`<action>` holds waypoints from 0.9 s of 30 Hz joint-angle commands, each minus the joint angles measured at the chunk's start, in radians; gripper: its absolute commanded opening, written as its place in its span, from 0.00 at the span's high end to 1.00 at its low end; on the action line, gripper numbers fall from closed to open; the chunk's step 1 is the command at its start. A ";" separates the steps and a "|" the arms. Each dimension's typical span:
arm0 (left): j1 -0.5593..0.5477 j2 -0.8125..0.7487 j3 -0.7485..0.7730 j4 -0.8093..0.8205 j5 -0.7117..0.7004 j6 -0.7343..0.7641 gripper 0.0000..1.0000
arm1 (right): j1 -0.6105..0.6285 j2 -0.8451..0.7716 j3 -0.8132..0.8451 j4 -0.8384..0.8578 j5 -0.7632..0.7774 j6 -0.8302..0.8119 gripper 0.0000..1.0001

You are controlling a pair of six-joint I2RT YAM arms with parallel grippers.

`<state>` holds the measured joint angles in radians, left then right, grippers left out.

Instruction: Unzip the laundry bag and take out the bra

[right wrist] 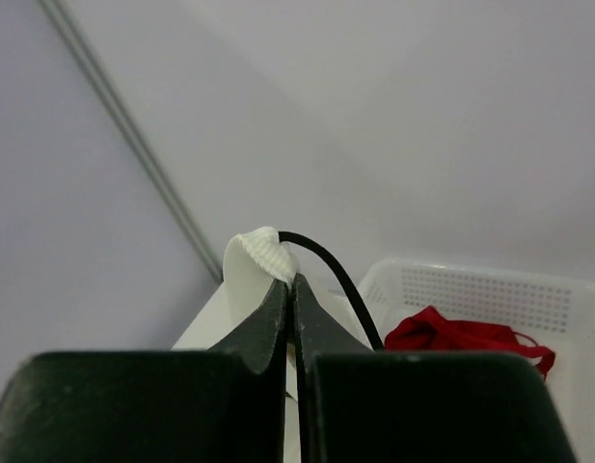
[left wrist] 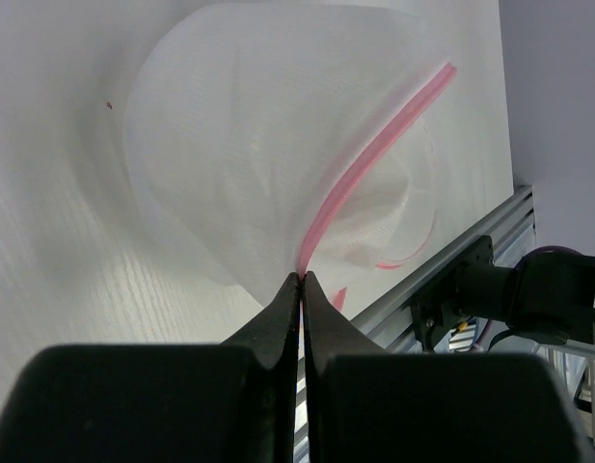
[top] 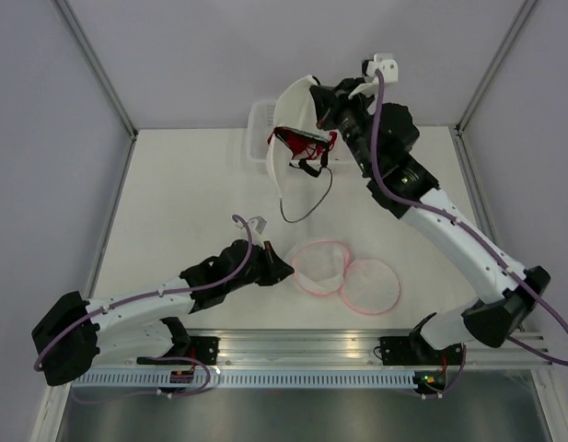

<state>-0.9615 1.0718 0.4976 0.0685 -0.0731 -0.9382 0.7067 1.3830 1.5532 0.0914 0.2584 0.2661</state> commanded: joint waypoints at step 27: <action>0.001 -0.205 -0.105 -0.107 -0.005 -0.050 0.98 | -0.299 0.977 0.616 -0.116 -0.059 -0.082 1.00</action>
<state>-0.9615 0.8612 0.3977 -0.0280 -0.0547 -0.9649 0.4065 2.4207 2.2345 -0.0219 0.2989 0.2035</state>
